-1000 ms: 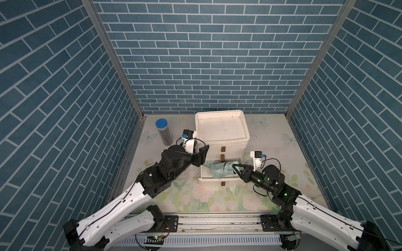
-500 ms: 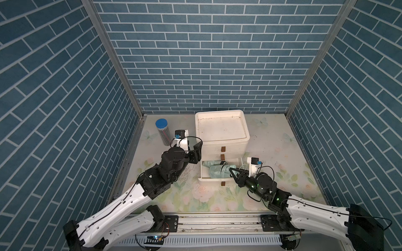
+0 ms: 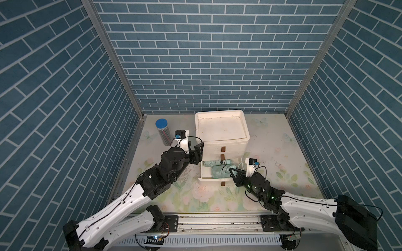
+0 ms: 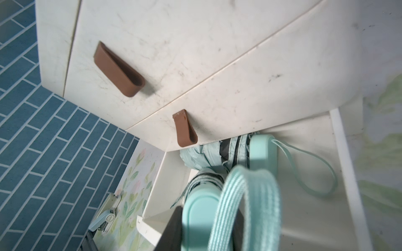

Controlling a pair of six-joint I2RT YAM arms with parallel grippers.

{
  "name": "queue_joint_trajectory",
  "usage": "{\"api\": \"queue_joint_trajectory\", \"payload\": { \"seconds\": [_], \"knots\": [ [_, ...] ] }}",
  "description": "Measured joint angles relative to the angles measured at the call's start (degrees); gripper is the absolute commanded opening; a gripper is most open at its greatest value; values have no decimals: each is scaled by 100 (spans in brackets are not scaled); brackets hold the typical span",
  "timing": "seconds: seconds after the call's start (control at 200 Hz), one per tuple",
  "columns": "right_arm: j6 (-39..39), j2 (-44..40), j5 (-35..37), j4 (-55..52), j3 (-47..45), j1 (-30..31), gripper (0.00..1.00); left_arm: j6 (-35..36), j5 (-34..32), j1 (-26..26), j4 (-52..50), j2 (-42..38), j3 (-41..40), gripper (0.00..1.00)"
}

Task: Place the umbrella in the drawer by color
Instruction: Place the umbrella in the drawer.

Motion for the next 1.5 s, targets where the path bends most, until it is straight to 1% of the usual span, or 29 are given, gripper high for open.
{"api": "queue_joint_trajectory", "payload": {
  "seconds": [0.06, 0.115, 0.2, 0.28, 0.385, 0.475, 0.555, 0.59, 0.705, 0.785, 0.855, 0.92, 1.015, 1.095, 1.18, 1.24, 1.32, 1.41, 1.5],
  "knots": [
    [-39, 13, -35, -39, 39, -114, 0, -15, 13, 0, -2, -4, 0, 69],
    [-74, 55, -142, -42, 72, -221, 8, -20, 13, 0, -2, -7, 0, 69],
    [-118, 107, -306, -59, 127, -295, 27, -24, 2, 0, -17, -7, 0, 70],
    [-164, 138, -424, -153, 190, -319, 51, -48, -37, 0, -52, -7, 0, 71],
    [-225, 133, -442, -577, 372, -330, 71, -109, -122, 0, -105, -7, 0, 73],
    [-232, 55, -308, -1231, 612, -354, 80, -151, -188, 0, -136, 26, 4, 73],
    [-258, -31, -151, -1915, 925, -439, 85, -177, -216, 0, -173, 114, 57, 75],
    [-264, -59, -74, -2188, 1071, -481, 87, -190, -223, 0, -214, 173, 107, 76],
    [-343, -144, 144, -3045, 1578, -544, 87, -190, -284, 2, -365, 393, 339, 78],
    [-448, -251, 168, -3390, 1766, -518, 83, -197, -363, 44, -494, 575, 553, 81],
    [-518, -404, 175, -3591, 1784, -356, 79, -208, -387, 149, -614, 787, 793, 82],
    [-546, -516, 219, -3759, 1775, 0, 78, -225, -354, 352, -741, 1043, 1058, 82],
    [-527, -584, 411, -3866, 1735, 813, 78, -243, -212, 708, -809, 1453, 1373, 82],
    [-420, -560, 629, -3862, 1650, 1445, 78, -238, -109, 876, -817, 1755, 1508, 82],
    [-201, -326, 868, -3777, 1521, 1996, 79, -223, -37, 911, -822, 2107, 1650, 80],
    [-37, 0, 992, -3692, 1471, 2179, 81, -210, 13, 925, -815, 2356, 1735, 77],
    [160, 474, 1106, -3571, 1456, 2260, 82, -179, 35, 953, -813, 2599, 1762, 71],
    [308, 940, 1209, -3375, 1456, 2273, 84, -190, 31, 1008, -820, 2793, 1766, 68],
    [354, 1209, 1290, -3191, 1456, 2275, 84, -164, -9, 1029, -820, 2872, 1764, 63]
  ]
}}
